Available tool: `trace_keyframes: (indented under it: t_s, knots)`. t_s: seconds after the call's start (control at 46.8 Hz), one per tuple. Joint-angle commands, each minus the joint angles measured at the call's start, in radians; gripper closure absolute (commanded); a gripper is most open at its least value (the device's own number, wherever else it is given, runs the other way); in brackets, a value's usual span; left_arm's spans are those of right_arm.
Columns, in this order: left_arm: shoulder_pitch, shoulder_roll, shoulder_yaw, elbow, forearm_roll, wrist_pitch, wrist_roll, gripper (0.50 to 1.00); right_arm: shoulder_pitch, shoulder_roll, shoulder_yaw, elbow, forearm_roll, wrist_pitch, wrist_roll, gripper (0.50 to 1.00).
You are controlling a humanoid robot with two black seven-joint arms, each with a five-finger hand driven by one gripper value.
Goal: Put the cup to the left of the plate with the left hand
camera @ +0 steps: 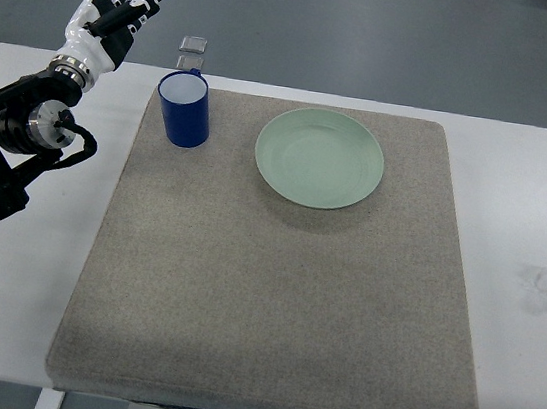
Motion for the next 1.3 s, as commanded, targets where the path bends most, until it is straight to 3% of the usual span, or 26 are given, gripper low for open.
trace_keyframes:
  t_s: [0.0,0.363,0.748,1.282]
  knots:
    - [-0.005,-0.007,-0.001,0.015,-0.024,0.001,0.005,0.557,0.000,0.000,0.000,0.000,0.000,0.000,-0.001,0.568]
    - [-0.074,-0.062,-0.001,0.178,-0.087,0.069,0.020,0.553,0.000,0.000,0.000,0.000,0.000,0.000,-0.001,0.568]
    - [-0.083,-0.076,0.001,0.179,-0.102,0.053,0.017,0.506,0.000,0.000,0.000,0.000,0.000,0.000,0.000,0.568]
    - [-0.106,-0.076,0.002,0.198,-0.096,0.024,0.017,0.504,0.000,0.000,0.000,0.000,0.000,0.000,0.000,0.568]
